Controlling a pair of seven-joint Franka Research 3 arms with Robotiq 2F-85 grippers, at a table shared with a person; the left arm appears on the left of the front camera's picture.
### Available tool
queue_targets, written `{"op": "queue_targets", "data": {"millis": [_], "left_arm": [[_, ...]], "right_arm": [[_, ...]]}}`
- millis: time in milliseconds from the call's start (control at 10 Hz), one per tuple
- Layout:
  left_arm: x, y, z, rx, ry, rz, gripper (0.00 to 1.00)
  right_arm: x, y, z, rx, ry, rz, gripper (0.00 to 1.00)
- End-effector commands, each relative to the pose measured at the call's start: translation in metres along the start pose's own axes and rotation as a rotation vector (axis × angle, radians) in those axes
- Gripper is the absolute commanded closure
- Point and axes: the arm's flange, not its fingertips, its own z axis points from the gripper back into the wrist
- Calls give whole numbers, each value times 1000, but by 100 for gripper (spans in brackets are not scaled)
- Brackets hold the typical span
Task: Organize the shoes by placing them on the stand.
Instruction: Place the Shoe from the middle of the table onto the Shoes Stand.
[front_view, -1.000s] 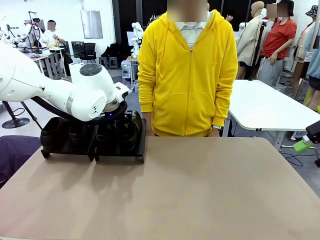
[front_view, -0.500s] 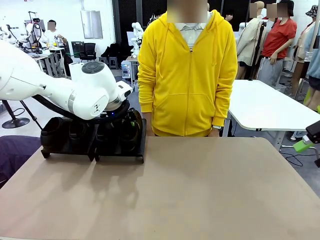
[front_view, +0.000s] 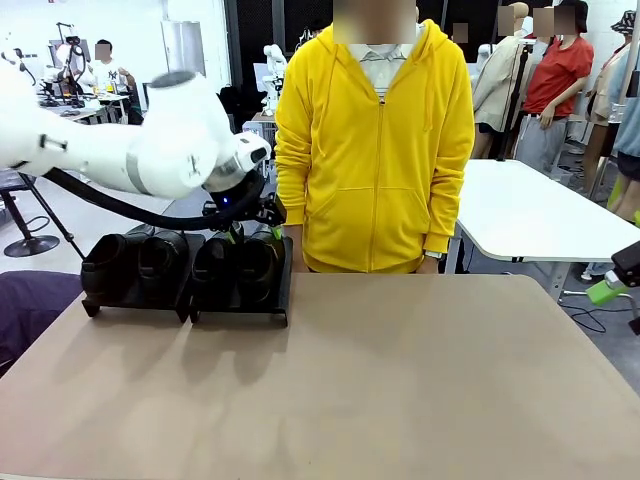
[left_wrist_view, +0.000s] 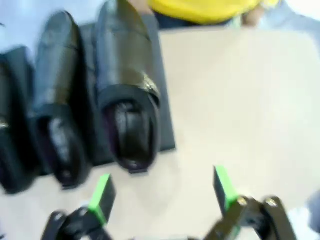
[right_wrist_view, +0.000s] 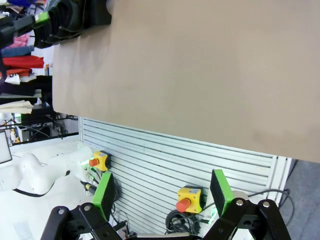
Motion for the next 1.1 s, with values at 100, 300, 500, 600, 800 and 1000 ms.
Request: {"op": "queue_targets", "data": {"millis": [100,300,500,600,800,1000], "left_arm": [[-68,19,87,-47,194,-65,0],[-159,27,125,-102,130,-42,0],[-226,70,145,-221,66,81,0],[-254,107,153,-310,60,96,0],[-287,170,166,-392,44,68,0],[-288,227,164,-397,156,-82,0]], "right_arm": [[0,-1,2,27,-5,19,0],[0,-1,2,27,-5,19,0],[0,-1,2,27,-5,19,0],[0,-1,2,27,-5,19,0],[0,-1,2,27,-5,19,0],[0,-1,2,27,-5,19,0]]}}
